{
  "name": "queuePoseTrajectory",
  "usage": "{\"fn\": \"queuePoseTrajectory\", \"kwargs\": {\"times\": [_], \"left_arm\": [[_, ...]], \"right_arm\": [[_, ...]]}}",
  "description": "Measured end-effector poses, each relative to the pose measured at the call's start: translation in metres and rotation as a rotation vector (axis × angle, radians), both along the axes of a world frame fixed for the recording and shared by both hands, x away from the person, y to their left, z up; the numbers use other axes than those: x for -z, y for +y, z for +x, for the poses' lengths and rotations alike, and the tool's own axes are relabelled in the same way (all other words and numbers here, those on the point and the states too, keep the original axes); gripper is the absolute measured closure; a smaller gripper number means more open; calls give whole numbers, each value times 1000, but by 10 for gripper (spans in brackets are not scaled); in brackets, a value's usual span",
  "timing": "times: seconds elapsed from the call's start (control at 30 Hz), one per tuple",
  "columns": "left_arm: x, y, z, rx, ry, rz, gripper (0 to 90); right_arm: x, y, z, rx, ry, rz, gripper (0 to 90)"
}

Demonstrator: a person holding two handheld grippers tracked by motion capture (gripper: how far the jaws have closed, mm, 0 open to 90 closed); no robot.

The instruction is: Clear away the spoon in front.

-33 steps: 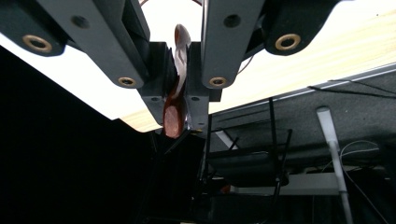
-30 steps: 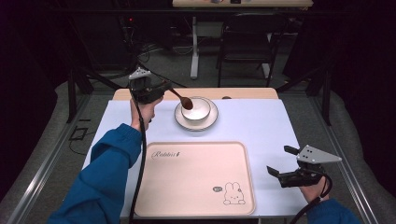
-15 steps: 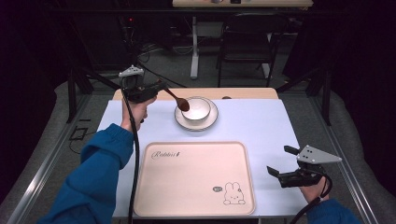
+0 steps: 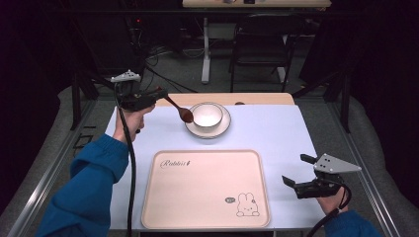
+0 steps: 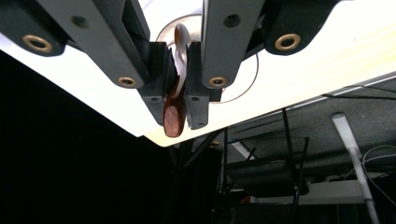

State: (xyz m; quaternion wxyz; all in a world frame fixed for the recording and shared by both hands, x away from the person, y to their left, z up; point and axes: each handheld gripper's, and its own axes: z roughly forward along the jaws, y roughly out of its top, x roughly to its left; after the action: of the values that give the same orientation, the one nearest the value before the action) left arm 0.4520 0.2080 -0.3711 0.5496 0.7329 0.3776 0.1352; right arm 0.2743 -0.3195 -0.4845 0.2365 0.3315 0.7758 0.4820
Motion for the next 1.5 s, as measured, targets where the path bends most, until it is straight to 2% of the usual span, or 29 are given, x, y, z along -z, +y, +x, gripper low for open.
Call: {"fn": "queuePoseTrajectory", "kwargs": {"times": [0.23,0.63,0.93,1.4,1.5], "left_arm": [[-6,10,-11,35,8,18,837],[-12,20,-26,130,63,69,837],[-13,26,-34,176,93,90,837],[-6,33,-43,276,181,118,837],[-1,33,-45,313,218,129,837]], "right_arm": [[0,0,0,0,2,0,21],[0,1,0,0,3,-1,21],[0,1,0,0,2,-1,21],[0,1,0,1,2,-5,22],[0,1,0,1,2,-5,22]]}}
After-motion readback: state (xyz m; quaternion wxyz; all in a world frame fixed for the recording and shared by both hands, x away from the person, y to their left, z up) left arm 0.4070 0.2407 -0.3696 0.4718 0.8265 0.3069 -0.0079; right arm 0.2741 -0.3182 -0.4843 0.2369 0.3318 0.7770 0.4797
